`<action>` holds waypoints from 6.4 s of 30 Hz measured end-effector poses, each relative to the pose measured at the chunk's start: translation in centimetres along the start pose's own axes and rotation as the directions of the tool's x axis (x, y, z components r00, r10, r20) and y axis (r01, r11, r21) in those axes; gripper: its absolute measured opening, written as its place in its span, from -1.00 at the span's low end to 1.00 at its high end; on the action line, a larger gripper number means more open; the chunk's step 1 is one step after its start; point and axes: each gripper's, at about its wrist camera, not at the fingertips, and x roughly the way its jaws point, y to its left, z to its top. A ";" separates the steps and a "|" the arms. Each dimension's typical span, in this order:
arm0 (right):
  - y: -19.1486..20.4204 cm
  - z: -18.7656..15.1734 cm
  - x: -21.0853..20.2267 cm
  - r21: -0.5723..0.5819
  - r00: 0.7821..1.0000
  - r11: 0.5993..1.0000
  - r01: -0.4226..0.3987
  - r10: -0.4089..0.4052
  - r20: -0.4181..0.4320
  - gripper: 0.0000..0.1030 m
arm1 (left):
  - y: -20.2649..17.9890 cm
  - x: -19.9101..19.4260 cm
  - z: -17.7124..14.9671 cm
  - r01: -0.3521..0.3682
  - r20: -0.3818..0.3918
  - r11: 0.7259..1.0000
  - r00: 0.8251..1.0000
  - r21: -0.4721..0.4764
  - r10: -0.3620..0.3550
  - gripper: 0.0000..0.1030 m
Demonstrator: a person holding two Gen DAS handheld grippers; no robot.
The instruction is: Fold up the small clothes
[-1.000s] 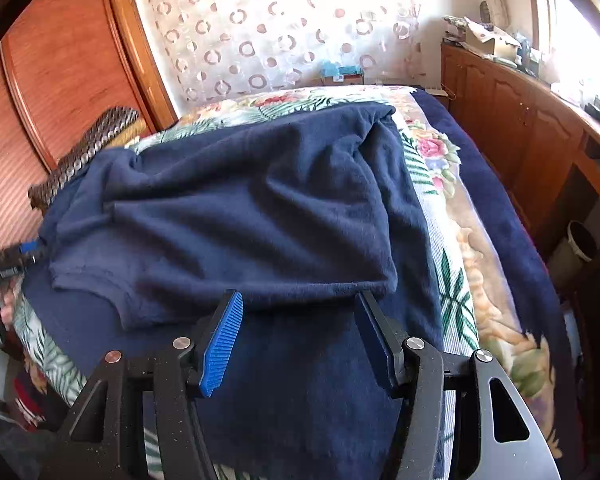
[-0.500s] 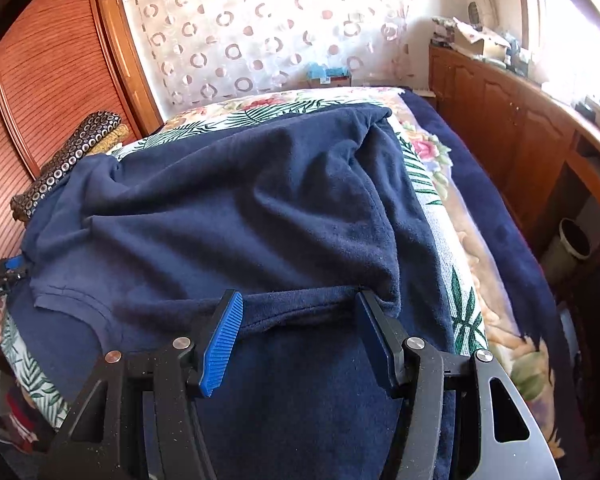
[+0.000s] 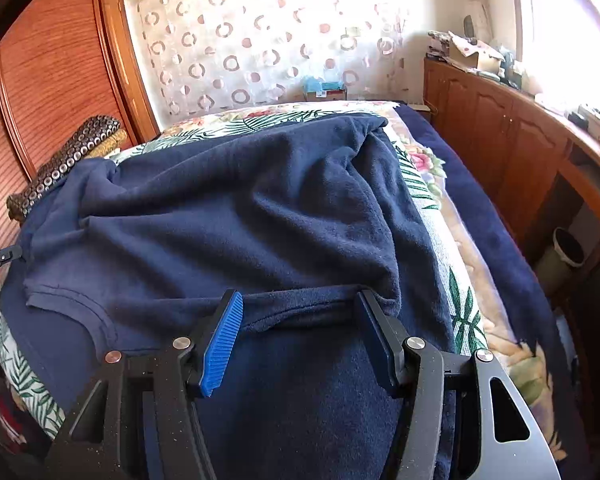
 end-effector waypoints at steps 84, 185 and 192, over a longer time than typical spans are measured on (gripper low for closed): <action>-2.2 0.3 -1.5 0.058 0.997 0.997 -0.056 0.059 -0.048 -0.04 | -1.4 -6.2 -1.6 0.023 0.114 0.998 0.993 -0.051 -0.017 -0.91; 3.1 -5.9 1.5 -0.187 0.999 0.982 0.021 -0.013 0.043 0.31 | 0.8 -2.0 -4.4 -0.041 -0.012 0.993 0.999 -0.110 0.040 -0.36; 2.8 -5.2 1.1 -0.192 1.000 0.981 0.006 -0.005 0.006 0.31 | -2.0 -3.3 -3.1 0.068 0.024 0.995 0.997 -0.070 -0.067 -0.85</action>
